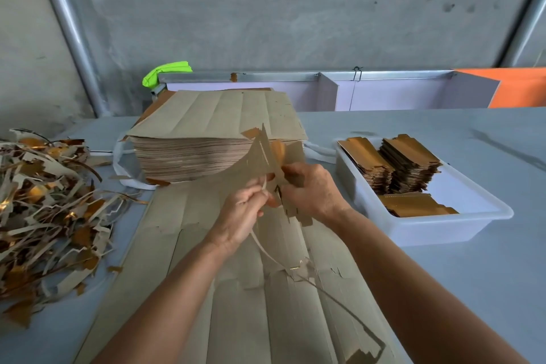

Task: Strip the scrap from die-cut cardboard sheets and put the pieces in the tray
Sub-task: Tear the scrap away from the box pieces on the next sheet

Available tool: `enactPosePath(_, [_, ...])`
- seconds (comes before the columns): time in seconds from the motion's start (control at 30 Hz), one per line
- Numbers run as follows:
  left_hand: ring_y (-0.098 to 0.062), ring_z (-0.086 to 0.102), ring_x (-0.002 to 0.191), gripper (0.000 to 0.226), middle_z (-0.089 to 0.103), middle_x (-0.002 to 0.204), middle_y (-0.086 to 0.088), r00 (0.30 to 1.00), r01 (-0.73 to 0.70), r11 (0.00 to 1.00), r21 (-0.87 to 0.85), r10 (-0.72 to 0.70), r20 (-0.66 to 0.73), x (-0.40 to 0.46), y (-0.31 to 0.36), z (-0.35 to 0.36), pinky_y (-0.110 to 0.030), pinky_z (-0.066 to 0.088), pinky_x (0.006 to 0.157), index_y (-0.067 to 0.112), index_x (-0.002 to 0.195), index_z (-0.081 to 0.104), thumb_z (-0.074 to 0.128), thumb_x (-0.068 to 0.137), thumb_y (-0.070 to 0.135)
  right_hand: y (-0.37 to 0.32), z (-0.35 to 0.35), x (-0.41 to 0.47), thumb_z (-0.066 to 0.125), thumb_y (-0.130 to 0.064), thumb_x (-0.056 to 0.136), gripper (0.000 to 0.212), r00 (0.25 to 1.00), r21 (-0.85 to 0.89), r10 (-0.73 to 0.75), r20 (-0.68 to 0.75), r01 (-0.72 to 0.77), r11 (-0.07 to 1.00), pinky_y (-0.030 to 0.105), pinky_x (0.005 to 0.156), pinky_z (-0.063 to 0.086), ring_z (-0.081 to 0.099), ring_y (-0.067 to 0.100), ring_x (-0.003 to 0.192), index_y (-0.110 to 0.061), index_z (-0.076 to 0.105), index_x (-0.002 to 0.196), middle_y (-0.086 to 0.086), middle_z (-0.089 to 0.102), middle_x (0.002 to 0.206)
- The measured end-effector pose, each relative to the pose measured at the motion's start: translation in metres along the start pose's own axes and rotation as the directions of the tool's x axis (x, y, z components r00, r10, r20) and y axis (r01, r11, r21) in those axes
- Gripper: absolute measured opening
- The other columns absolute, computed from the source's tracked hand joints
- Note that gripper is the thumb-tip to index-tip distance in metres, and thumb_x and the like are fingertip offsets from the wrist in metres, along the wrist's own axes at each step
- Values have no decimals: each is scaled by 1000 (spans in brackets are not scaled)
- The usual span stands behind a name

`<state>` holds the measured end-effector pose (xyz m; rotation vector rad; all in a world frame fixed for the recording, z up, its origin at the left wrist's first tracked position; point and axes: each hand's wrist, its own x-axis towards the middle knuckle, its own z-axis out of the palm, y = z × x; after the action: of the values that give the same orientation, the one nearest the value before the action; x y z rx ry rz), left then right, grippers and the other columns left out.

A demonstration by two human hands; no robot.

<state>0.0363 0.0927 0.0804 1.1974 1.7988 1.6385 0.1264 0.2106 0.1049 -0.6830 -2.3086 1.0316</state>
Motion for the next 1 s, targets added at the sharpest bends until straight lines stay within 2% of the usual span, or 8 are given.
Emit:
enactPosePath(0.17, [20,52,95,37,48,115,37,988,-112,980,162,92,128,-1,3,3,-13,41,81,-4,71,63,42,99,8,-17,1,15,59,-8,79,10,983,-63,144,-116,-152,986,32,65,57,65,23,74,-7,65,87,6,66,80])
enactPosePath(0.37, [8,55,94,36,54,119,25,978,-29,991,132,1,207,-7,-8,9,-8,42,77,2,71,64,43,99,10,-18,-6,33,46,-8,87,16,927,34,313,-207,-313,949,46,67,55,64,34,76,0,60,86,15,62,77])
enactPosePath(0.47, [-12,63,78,32,71,97,-2,990,83,986,-144,-98,-102,-6,-11,1,-19,47,61,2,67,62,45,94,5,-6,-9,29,50,-6,83,9,867,338,461,-189,-384,859,49,69,57,65,35,82,-9,59,83,18,66,91])
enactPosePath(0.57, [-12,63,53,29,68,76,-7,815,188,896,-401,-370,-445,7,-9,-13,-18,44,42,5,66,57,41,89,-1,6,-12,19,57,-11,85,10,877,422,451,-166,-350,836,48,60,58,65,31,79,-17,57,77,11,64,88])
enactPosePath(0.63, [-13,58,45,24,61,75,-8,722,268,900,-345,-425,-546,16,-8,-21,-17,40,37,6,75,56,38,89,-3,8,-11,17,60,-12,85,12,911,393,378,-166,-290,872,48,66,59,65,28,80,-20,57,77,8,64,88])
enactPosePath(0.8, [-29,64,86,31,58,98,-6,840,317,915,248,-150,-522,42,5,-21,-42,56,76,15,113,42,48,85,2,5,-1,21,60,-14,87,8,965,208,227,-133,-197,958,31,62,56,62,20,80,-10,59,93,5,64,91])
enactPosePath(0.9, [-26,64,86,54,58,105,-7,888,332,937,113,-269,-373,56,17,-16,-36,55,65,18,122,36,65,78,33,1,2,20,61,-13,85,9,986,15,116,-123,-115,993,10,49,42,57,14,71,-5,59,89,5,61,85])
enactPosePath(1.0, [-28,53,117,105,50,134,-6,899,346,926,155,-280,-336,69,19,-14,-43,46,95,27,140,25,66,58,77,1,6,18,59,-10,85,16,998,-113,21,-65,-28,993,16,57,49,61,21,80,1,62,96,10,64,92])
